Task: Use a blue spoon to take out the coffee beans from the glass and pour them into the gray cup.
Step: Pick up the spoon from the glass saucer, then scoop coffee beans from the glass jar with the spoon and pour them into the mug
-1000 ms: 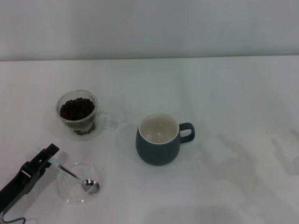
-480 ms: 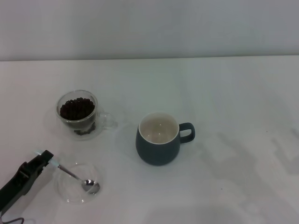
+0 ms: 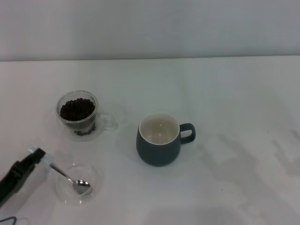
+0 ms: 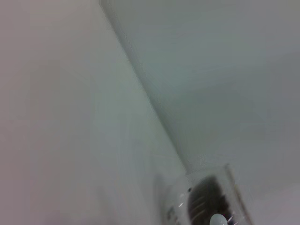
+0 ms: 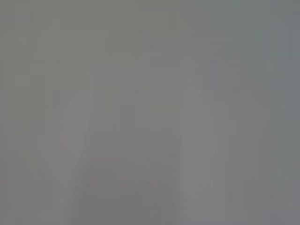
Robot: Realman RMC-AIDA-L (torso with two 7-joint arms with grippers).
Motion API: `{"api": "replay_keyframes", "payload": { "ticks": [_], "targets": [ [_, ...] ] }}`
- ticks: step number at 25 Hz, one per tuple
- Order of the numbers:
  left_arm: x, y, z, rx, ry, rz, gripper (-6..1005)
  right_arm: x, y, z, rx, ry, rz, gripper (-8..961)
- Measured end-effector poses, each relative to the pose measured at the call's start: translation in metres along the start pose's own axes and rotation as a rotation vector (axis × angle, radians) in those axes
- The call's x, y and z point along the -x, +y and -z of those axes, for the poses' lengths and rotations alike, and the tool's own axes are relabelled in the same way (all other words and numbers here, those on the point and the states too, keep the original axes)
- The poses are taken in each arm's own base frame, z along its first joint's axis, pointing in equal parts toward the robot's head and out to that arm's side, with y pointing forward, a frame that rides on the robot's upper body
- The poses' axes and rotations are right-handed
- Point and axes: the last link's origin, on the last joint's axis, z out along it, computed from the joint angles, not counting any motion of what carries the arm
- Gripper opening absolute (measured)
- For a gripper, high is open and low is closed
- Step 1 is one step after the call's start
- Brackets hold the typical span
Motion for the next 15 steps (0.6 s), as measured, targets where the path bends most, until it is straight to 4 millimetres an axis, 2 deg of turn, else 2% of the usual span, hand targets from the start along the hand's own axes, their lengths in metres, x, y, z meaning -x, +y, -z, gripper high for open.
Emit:
{"api": "replay_keyframes", "payload": {
  "ticks": [7, 15],
  "targets": [
    [-0.019, 0.006, 0.017, 0.063, 0.053, -0.066, 125, 0.000, 0.002, -0.002, 0.012, -0.004, -0.007, 655],
    [-0.036, 0.019, 0.018, 0.151, 0.049, -0.098, 124, 0.002, 0.005, -0.006, 0.020, -0.032, -0.010, 654]
  ]
}}
